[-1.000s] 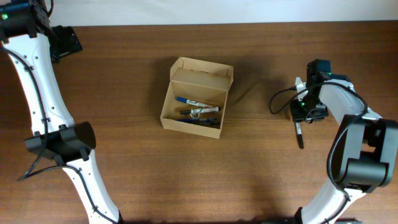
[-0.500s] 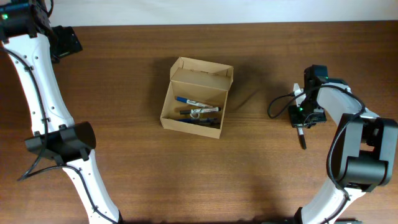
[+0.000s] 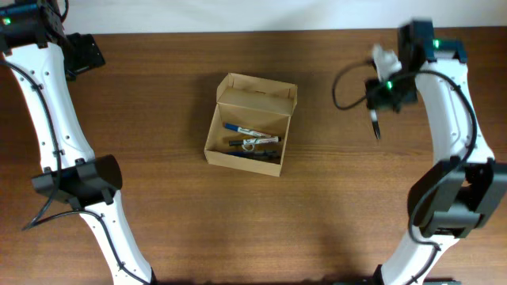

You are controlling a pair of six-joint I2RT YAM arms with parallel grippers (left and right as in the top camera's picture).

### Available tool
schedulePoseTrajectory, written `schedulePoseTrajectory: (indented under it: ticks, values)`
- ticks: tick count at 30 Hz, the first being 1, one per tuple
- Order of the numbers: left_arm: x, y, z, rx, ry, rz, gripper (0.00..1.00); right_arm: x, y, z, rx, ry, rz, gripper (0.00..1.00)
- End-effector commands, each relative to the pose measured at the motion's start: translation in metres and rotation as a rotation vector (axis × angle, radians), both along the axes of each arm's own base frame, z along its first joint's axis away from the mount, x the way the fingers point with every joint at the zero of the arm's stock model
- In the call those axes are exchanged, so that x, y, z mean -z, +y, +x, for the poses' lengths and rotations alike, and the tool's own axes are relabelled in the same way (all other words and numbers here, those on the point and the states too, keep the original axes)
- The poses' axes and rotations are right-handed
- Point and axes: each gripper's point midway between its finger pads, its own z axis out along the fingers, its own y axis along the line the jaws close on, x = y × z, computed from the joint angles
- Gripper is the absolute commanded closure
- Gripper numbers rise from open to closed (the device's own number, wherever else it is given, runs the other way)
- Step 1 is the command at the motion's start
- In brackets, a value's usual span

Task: Pack container
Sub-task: 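Carry the Sharpie into the box and release it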

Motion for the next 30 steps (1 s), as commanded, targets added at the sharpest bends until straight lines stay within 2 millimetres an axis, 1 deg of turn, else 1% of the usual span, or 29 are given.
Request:
schedulePoseTrajectory:
  ticks: [1, 2, 3, 4, 6, 7, 8, 9, 12, 13, 16, 17, 18, 19, 20, 23, 24, 26, 30]
  values:
    - [-0.013, 0.002, -0.005, 0.004, -0.02, 0.016, 0.0, -0.061, 0.067, 0.008, -0.251, -0.16, -0.003, 0.96]
    - [-0.013, 0.002, -0.005, 0.004, -0.02, 0.016, 0.0, -0.07, 0.087, 0.007, -0.334, -0.191, -0.012, 0.96]
    - [-0.013, 0.002, -0.005, 0.004, -0.02, 0.016, 0.0, -0.077, 0.125, 0.001, -0.518, -0.235, -0.034, 0.96]
    - [-0.013, 0.002, -0.005, 0.004, -0.02, 0.016, 0.0, -0.077, 0.141, -0.004, -0.606, -0.248, -0.046, 0.96]
    - [-0.013, 0.002, -0.005, 0.004, -0.02, 0.016, 0.0, -0.071, 0.18, -0.016, -0.823, -0.27, -0.072, 0.96]
    - [-0.013, 0.002, -0.005, 0.004, -0.02, 0.016, 0.0, -0.068, 0.19, -0.019, -0.876, -0.276, -0.079, 0.96]
    - [-0.013, 0.002, -0.005, 0.004, -0.02, 0.016, 0.0, -0.06, 0.213, -0.025, -0.996, -0.285, -0.092, 0.96]
    - [-0.013, 0.002, -0.005, 0.004, -0.02, 0.016, 0.0, -0.054, 0.227, -0.03, -1.072, -0.288, -0.099, 0.96]
    - [-0.013, 0.002, -0.005, 0.004, -0.02, 0.016, 0.0, -0.03, 0.255, -0.04, -1.252, -0.27, -0.117, 0.96]
    - [-0.013, 0.002, -0.005, 0.004, -0.02, 0.016, 0.0, -0.021, 0.263, -0.043, -1.303, -0.259, -0.121, 0.96]
    - [-0.013, 0.002, -0.005, 0.004, -0.02, 0.016, 0.0, 0.006, 0.281, -0.046, -1.376, -0.224, -0.12, 0.96]
    - [-0.013, 0.002, -0.005, 0.004, -0.02, 0.016, 0.0, 0.021, 0.288, -0.046, -1.39, -0.201, -0.116, 0.96]
    - [-0.013, 0.002, -0.005, 0.004, -0.02, 0.016, 0.0, 0.027, 0.29, -0.045, -1.394, -0.191, -0.114, 0.96]
    - [-0.013, 0.002, -0.005, 0.004, -0.02, 0.016, 0.0, 0.039, 0.292, -0.045, -1.399, -0.172, -0.111, 0.96]
    - [-0.013, 0.002, -0.005, 0.004, -0.02, 0.016, 0.0, 0.056, 0.296, -0.044, -1.403, -0.141, -0.106, 0.96]
    - [-0.013, 0.002, -0.005, 0.004, -0.02, 0.016, 0.0, 0.082, 0.299, -0.047, -1.412, -0.084, -0.088, 0.96]
    - [-0.013, 0.002, -0.005, 0.004, -0.02, 0.016, 0.0, 0.094, 0.3, -0.049, -1.413, -0.055, -0.077, 0.96]
    - [-0.013, 0.002, -0.005, 0.004, -0.02, 0.016, 0.0, 0.107, 0.301, -0.051, -1.4, -0.027, -0.06, 0.96]
    - [-0.013, 0.002, -0.005, 0.004, -0.02, 0.016, 0.0, 0.123, 0.303, -0.051, -1.346, 0.013, -0.04, 0.96]
